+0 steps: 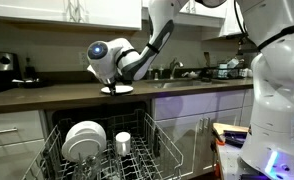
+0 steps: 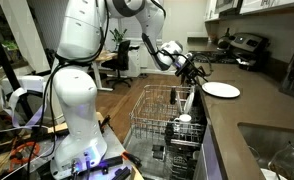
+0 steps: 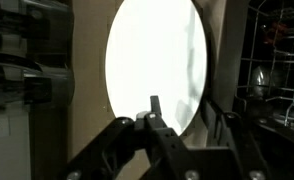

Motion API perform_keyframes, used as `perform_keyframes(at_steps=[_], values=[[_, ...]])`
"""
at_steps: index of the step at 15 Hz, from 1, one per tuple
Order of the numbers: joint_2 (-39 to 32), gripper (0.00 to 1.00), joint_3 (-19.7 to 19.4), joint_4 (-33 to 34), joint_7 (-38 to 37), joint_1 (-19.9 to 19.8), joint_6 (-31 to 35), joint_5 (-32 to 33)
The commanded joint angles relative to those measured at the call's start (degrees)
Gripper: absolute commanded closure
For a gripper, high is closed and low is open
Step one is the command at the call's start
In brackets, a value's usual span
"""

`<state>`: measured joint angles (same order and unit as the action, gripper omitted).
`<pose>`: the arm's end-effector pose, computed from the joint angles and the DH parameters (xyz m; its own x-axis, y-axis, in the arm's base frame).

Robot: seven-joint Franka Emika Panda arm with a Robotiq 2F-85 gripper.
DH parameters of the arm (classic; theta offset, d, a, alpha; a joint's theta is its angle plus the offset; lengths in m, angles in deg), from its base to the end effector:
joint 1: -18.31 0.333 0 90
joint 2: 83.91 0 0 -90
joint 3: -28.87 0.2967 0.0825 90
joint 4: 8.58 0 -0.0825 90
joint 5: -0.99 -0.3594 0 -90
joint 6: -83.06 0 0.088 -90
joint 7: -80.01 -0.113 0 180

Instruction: Put the plate in the dishwasher on the counter

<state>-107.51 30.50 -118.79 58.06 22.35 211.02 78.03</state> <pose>0.6061 0.0251 0.2805 0.8188 0.5554 -0.1455 0.4180 -0.4029 0.8142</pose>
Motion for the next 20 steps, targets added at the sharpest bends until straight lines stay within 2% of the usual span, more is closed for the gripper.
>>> perform_keyframes(at_steps=[1, 2, 3, 4, 5, 6, 8, 10, 13, 14, 20], values=[[2.84, 0.60, 1.03, -1.70, 1.21, -0.20, 2.02, -0.86], [3.73, 0.53, 1.49, -2.15, 1.35, -0.21, 2.94, -1.28], [4.64, 0.52, 1.99, -2.62, 1.85, -0.19, 3.82, -1.95], [5.76, 0.38, 2.55, -3.22, 2.21, -0.18, 5.04, -2.76], [6.68, 0.34, 3.00, -3.67, 2.68, -0.11, 5.91, -3.77], [7.89, 0.21, 3.50, -4.29, 2.92, 0.09, 6.80, -4.64], [10.24, 0.19, 4.42, -5.61, 4.46, 0.74, 7.50, -6.94], [12.88, 0.01, 5.13, -7.03, 5.79, 1.69, 7.24, -8.62], [16.74, 0.00, 6.41, -8.99, 6.93, 3.71, 5.51, -9.97], [12.86, 0.00, 5.44, -5.97, 4.36, 3.45, 6.01, -8.22], [12.99, 0.00, 5.15, -6.30, 4.34, 3.81, 5.89, -8.23]])
